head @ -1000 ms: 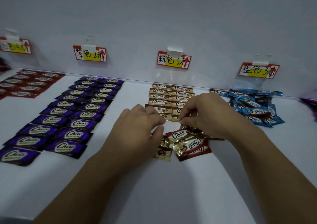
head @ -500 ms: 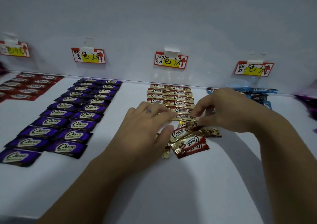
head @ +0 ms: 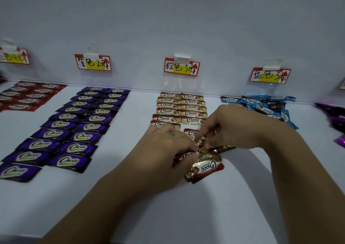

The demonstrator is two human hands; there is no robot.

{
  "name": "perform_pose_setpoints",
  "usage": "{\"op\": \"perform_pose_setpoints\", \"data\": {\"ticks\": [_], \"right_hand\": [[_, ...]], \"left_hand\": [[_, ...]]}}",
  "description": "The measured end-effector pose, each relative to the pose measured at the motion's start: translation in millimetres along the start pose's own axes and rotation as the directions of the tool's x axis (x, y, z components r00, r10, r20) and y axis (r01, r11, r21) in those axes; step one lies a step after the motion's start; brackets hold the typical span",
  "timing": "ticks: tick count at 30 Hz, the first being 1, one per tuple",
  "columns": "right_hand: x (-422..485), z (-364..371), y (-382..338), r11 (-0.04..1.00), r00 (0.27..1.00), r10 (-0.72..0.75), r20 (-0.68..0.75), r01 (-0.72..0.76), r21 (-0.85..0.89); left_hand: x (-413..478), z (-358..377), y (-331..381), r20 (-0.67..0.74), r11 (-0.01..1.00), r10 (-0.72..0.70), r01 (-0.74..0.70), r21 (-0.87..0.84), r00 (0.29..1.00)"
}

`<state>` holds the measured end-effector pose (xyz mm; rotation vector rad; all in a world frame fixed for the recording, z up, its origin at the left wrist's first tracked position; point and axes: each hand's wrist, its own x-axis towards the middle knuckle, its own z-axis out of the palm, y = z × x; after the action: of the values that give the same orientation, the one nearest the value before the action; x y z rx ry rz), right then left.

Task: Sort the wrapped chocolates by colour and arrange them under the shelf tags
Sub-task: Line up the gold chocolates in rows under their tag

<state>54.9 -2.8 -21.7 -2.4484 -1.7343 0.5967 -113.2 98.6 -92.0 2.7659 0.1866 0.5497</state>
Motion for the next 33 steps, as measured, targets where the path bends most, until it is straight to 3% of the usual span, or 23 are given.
{"op": "perform_pose_setpoints", "data": {"ticks": [11, 15, 18, 22, 33], "right_hand": [[18, 15, 3, 0.999, 0.975, 0.034, -0.22, -0.032, 0.016], [21, 16, -1, 0.999, 0.974, 0.044, -0.222, -0.038, 0.033], [20, 16, 0, 0.997, 0.966, 0.082, -0.247, -0.075, 0.035], [19, 15, 1, 0.995, 0.958, 0.1, -0.269, -0.098, 0.022], [25, 17, 1, 0.997, 0.961, 0.075, -0.265, -0.075, 0.011]], "left_hand": [[1, 2, -2, -0.015, 0.998, -0.04, 0.039, -0.05, 0.999], [3, -9, -9, -0.097, 0.977, -0.206, 0.21, 0.034, 0.974], [2, -12, -17, -0.012, 0.935, -0.31, 0.307, 0.178, 0.951], [2, -9, -14, 0.075, 0.926, -0.321, 0.297, 0.231, 0.944], [5, -8, -12, 0.051, 0.924, -0.325, 0.305, 0.23, 0.944]]}}
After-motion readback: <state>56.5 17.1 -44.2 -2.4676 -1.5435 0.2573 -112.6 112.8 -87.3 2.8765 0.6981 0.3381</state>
